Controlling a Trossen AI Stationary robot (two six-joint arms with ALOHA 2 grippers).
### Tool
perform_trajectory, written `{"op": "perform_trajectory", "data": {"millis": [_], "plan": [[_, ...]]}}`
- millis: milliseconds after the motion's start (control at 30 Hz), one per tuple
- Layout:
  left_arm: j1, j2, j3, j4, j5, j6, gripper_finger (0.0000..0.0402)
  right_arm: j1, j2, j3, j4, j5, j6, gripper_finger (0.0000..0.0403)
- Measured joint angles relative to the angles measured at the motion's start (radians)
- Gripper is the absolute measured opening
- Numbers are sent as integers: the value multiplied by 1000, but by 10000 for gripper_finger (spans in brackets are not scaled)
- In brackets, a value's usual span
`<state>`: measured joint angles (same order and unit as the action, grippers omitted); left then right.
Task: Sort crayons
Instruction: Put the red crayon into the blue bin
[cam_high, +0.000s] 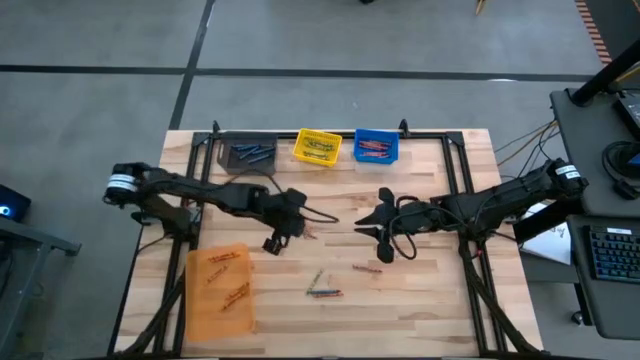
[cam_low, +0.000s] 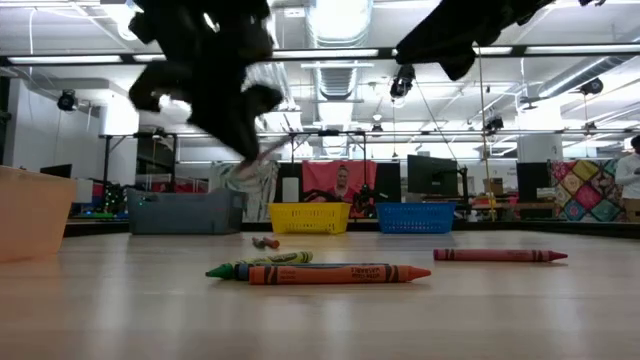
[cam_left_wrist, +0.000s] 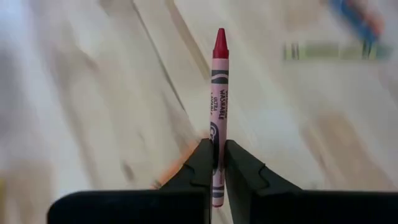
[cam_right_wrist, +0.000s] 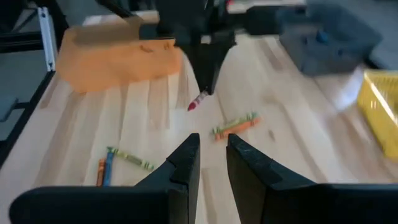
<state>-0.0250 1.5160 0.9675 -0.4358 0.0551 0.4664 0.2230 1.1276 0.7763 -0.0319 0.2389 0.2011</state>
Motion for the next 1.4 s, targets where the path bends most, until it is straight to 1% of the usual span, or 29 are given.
{"op": "perform_trajectory", "data": {"millis": [67, 167, 333, 400, 500, 600, 700, 833, 933, 1200, 1300, 1400], "plan": [[0, -62, -22, 64, 0, -17, 0, 0, 2, -26, 82, 0, -53, 68], [0, -160, -72, 201, 0, -46, 0, 0, 13, -79, 260, 0, -140, 68], [-2, -284, -200, 523, -13, -169, 0, -1, 55, -168, 587, -1, -295, 68], [-2, -306, -268, 685, -16, -218, 0, -1, 84, -188, 690, -1, -334, 68], [-3, -302, -364, 950, -16, -293, 0, -7, 138, -198, 814, -2, -372, 68], [-4, -273, -426, 1119, -17, -329, 0, -21, 195, -188, 903, -1, -379, 68], [-4, -242, -442, 1202, -33, -348, 0, -38, 244, -165, 952, 0, -382, 68], [-6, -199, -441, 1270, -45, -353, 0, -52, 295, -116, 980, -2, -385, 72], [-7, -168, -430, 1279, -45, -351, 0, -57, 313, -81, 974, -2, -391, 90], [-7, -114, -410, 1339, -45, -352, 0, -85, 308, -42, 933, -1, -373, 160], [-7, -88, -389, 1345, -45, -353, 0, -93, 316, -34, 917, -9, -382, 170], [-7, -54, -366, 1343, -47, -355, 0, -94, 328, -26, 925, -11, -404, 168]]}}
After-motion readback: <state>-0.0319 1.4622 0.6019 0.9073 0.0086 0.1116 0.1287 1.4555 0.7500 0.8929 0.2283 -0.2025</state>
